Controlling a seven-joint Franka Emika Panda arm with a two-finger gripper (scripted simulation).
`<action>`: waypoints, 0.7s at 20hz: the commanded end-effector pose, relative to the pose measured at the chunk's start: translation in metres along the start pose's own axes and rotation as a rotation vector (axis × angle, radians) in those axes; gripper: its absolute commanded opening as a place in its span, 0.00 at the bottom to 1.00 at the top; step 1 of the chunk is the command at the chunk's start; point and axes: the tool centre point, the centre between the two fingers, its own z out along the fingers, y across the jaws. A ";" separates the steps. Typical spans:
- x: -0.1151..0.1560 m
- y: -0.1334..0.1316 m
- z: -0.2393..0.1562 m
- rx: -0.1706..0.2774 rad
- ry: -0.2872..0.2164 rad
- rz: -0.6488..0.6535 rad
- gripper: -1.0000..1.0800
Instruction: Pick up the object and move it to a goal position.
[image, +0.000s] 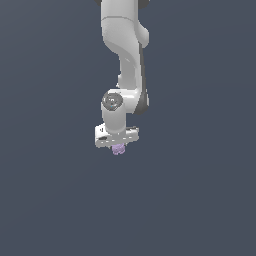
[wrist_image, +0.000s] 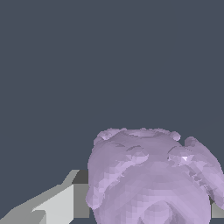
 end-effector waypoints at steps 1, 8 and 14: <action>-0.001 0.001 -0.005 0.000 0.001 0.000 0.00; -0.010 0.004 -0.038 0.000 0.001 0.000 0.00; -0.022 0.008 -0.086 0.000 0.000 0.000 0.00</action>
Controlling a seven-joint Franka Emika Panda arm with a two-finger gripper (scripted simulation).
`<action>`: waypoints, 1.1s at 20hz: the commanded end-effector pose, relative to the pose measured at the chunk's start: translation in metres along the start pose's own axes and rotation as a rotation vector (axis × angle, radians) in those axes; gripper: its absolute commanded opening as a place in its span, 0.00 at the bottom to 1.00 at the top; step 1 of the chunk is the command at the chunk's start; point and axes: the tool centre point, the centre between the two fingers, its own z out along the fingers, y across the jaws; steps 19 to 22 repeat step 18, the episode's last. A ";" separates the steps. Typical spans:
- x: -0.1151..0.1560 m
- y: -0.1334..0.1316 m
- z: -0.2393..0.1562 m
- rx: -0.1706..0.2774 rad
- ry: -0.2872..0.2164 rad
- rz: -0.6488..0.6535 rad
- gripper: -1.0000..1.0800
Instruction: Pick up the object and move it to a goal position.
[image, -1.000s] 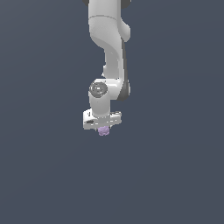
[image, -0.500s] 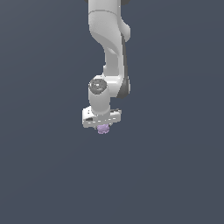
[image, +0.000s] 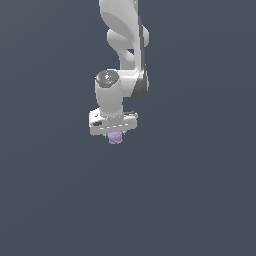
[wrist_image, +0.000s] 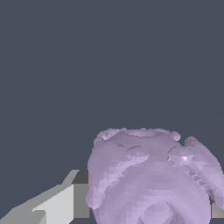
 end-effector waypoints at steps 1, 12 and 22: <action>-0.005 0.002 -0.022 0.000 0.001 0.000 0.00; -0.020 0.009 -0.089 0.000 0.001 0.000 0.00; -0.021 0.010 -0.098 0.000 0.000 0.000 0.00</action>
